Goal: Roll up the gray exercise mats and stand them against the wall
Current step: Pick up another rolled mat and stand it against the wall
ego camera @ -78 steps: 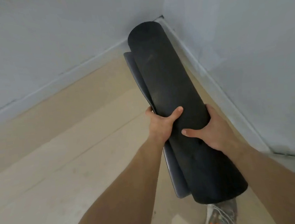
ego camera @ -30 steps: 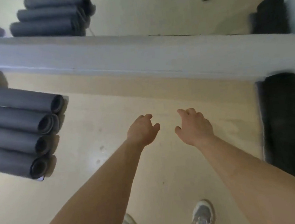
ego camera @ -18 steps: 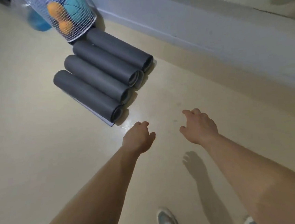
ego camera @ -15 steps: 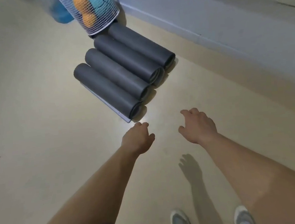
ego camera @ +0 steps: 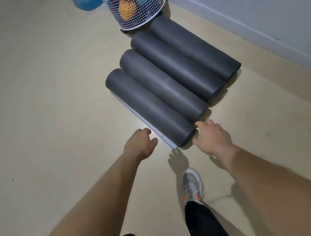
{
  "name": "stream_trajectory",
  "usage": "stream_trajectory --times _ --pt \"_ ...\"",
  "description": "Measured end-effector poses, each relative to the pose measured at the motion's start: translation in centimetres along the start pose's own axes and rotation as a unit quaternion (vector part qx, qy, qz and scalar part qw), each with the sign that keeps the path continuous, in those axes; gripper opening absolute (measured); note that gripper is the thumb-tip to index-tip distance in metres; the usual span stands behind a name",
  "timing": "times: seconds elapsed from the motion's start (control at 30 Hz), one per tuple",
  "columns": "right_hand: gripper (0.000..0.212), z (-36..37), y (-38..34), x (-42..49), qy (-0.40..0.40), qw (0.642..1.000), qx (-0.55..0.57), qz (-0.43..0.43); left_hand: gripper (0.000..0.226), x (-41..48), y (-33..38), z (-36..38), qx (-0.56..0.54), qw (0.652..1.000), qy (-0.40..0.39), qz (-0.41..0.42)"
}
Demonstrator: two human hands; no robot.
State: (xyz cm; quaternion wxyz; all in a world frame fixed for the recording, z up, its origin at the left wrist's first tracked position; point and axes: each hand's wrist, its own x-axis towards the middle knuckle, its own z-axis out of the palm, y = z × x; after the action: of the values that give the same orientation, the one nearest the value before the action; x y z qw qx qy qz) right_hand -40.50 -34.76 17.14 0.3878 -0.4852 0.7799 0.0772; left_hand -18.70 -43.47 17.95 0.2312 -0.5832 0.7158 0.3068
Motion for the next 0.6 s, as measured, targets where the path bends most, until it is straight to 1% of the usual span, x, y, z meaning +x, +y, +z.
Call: stream_trajectory --times 0.17,0.3,0.43,0.53,0.6 --pt "0.049 1.2 -5.2 8.6 -0.024 0.998 0.044 0.049 0.05 9.8 -4.2 -4.5 -0.001 1.0 -0.001 0.03" --pt "0.058 4.1 -8.7 12.8 -0.023 0.986 0.122 0.115 0.051 16.4 -8.0 -5.8 0.043 0.997 -0.035 0.053" --pt "0.063 7.3 -11.9 15.8 -0.019 0.964 0.179 0.195 0.051 23.1 -11.4 -6.7 0.078 0.991 -0.06 0.091" --pt "0.066 9.7 -14.0 17.3 0.018 0.938 0.229 0.26 0.045 27.5 -13.5 -7.7 0.127 0.976 -0.066 0.162" --pt "0.069 11.6 -15.3 18.1 0.045 0.913 0.263 0.307 0.044 29.9 -15.6 -8.3 0.159 0.966 -0.049 0.196"
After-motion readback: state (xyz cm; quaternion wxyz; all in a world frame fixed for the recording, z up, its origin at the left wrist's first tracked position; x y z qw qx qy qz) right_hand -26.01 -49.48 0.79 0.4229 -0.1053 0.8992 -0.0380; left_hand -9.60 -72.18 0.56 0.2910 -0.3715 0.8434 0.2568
